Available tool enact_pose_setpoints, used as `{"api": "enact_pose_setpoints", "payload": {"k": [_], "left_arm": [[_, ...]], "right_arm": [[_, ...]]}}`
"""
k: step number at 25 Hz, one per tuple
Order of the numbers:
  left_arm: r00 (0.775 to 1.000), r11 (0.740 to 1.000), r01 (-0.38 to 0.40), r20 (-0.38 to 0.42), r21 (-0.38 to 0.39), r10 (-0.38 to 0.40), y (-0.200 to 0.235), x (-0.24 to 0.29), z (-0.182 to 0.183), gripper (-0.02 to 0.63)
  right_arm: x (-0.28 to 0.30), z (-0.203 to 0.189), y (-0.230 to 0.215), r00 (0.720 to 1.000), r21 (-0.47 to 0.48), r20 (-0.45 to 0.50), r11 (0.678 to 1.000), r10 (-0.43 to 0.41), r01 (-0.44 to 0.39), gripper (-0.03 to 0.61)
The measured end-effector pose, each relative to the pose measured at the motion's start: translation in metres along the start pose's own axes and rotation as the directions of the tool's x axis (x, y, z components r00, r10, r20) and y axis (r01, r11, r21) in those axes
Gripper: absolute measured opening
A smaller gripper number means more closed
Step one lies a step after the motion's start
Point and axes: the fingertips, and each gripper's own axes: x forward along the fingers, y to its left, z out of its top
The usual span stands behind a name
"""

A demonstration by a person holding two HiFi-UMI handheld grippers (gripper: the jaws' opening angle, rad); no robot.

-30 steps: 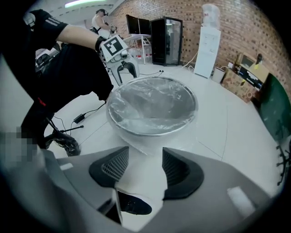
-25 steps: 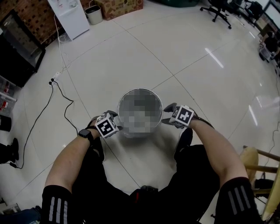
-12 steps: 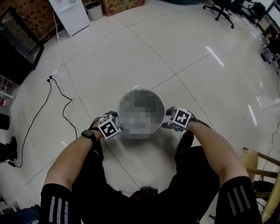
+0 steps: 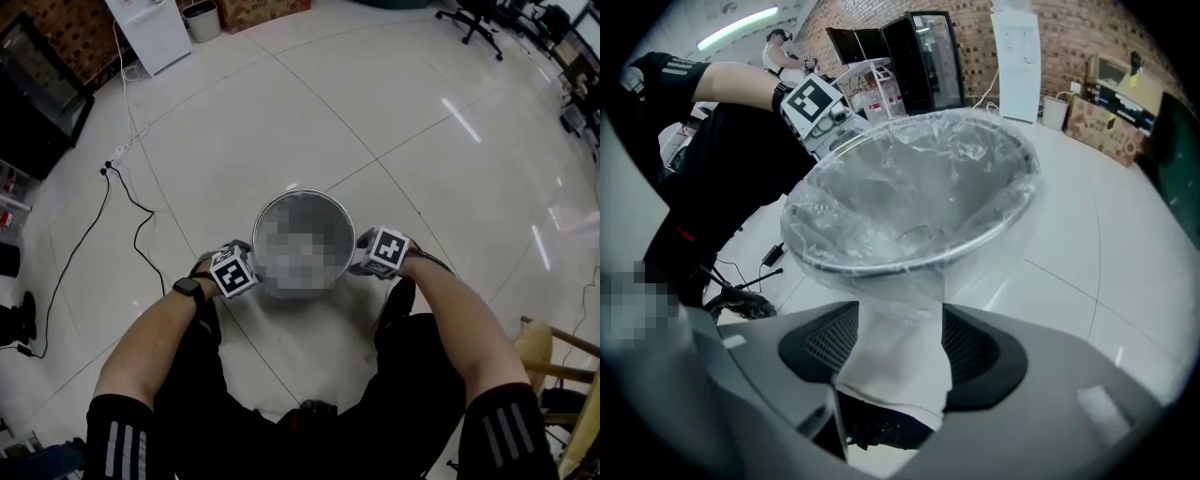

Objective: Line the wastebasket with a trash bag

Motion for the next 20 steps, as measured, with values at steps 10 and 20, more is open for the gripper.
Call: {"api": "enact_pose_setpoints", "payload": {"k": [10,20], "left_arm": [[0.994,0.994,-0.106,0.010,0.020,0.106,0.008,-0.076,-0.002,0.316],[0.944,0.983,-0.175,0.276,-0.050,0.182,-0.003,-0.174,0.103,0.236]], "right_arm": [[-0.055,0.007,0.005,0.995,0.158,0.096,0.987,0.007,-0.022,0.282],[-0.166,0.106,0.024,0.893,0.125,0.408,0.981,-0.190,0.152,0.008]]}}
